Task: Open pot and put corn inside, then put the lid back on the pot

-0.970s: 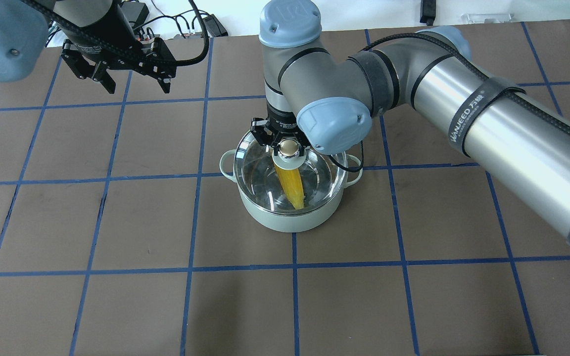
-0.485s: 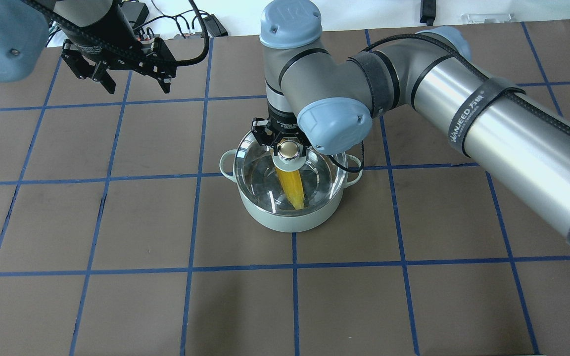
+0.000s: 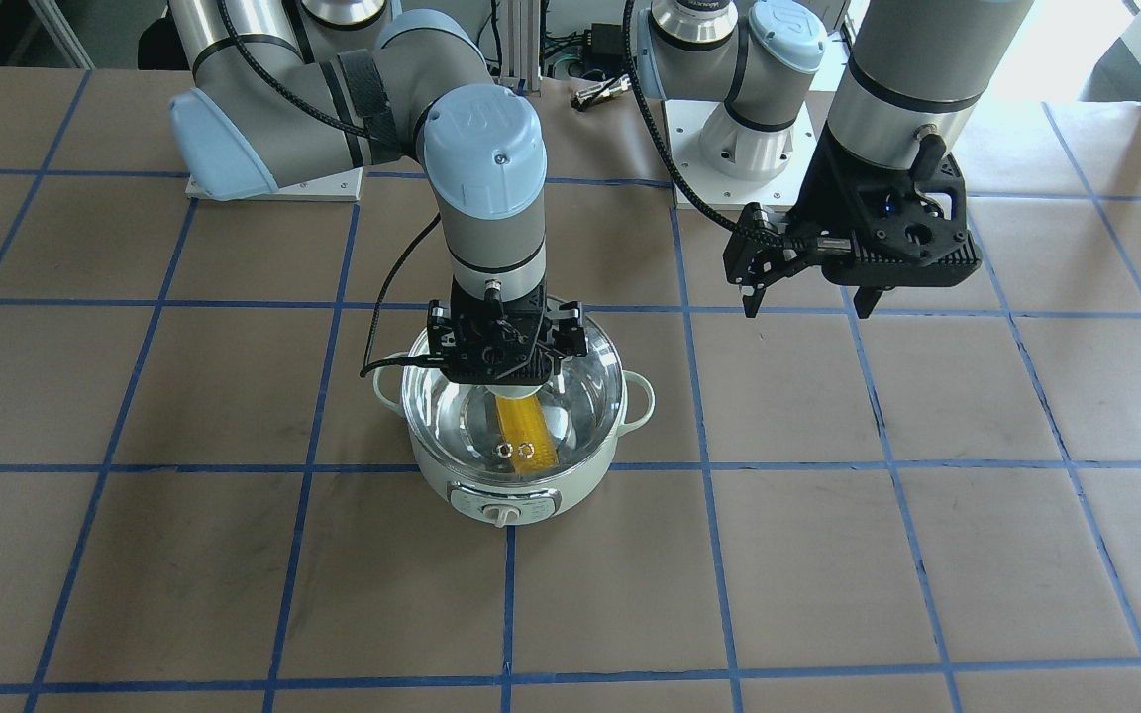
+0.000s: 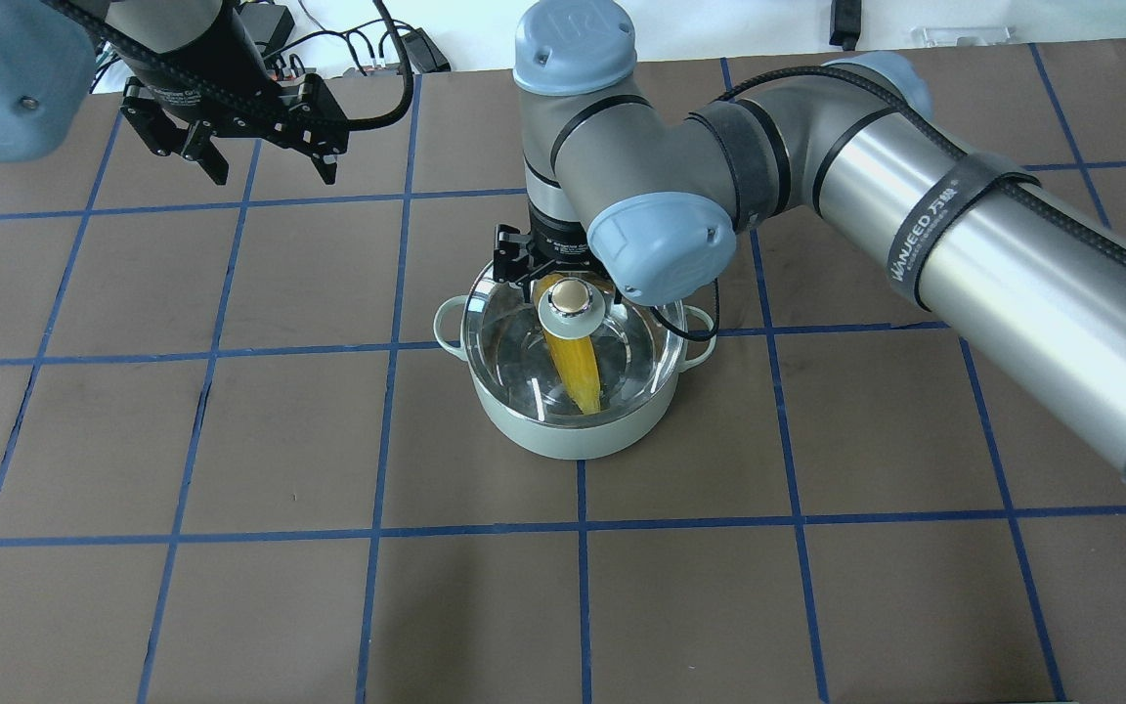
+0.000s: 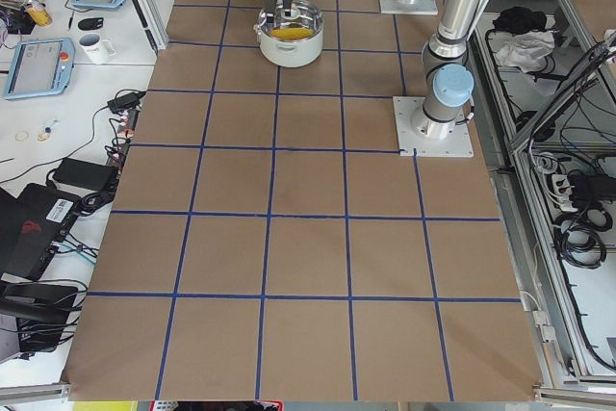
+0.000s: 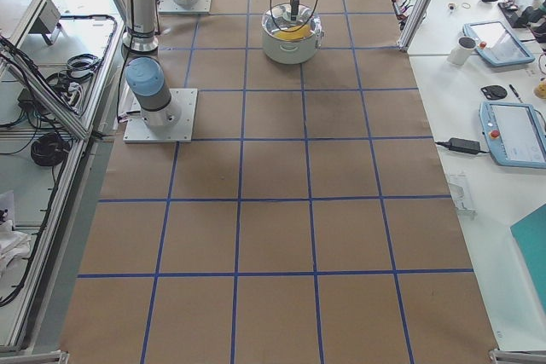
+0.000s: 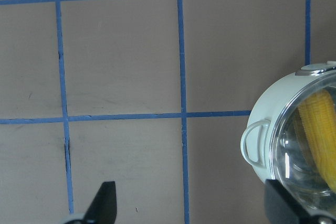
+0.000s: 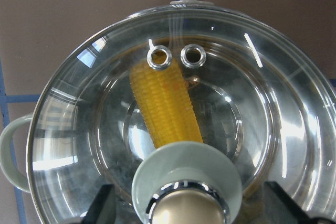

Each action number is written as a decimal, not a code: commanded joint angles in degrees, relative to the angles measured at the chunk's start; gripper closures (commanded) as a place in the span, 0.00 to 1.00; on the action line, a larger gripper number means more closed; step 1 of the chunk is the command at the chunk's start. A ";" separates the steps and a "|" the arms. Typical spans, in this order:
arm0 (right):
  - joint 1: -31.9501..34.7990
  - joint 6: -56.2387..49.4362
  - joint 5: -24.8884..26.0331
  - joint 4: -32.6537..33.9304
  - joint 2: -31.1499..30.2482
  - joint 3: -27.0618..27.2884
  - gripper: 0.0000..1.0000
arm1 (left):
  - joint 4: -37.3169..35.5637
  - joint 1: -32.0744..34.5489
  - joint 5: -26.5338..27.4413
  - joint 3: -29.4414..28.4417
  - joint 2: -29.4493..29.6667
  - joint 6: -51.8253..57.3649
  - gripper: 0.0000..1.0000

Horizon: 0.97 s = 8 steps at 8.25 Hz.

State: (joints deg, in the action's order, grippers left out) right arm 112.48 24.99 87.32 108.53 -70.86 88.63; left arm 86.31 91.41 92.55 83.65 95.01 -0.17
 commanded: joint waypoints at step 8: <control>-20.95 -20.37 0.21 -19.13 -17.47 -3.46 0.00 | 0.00 0.00 0.00 0.02 0.00 0.08 0.00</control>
State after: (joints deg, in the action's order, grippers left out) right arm 98.51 13.30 87.30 93.18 -87.72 86.68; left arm 86.31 91.41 92.60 83.61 95.01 -0.09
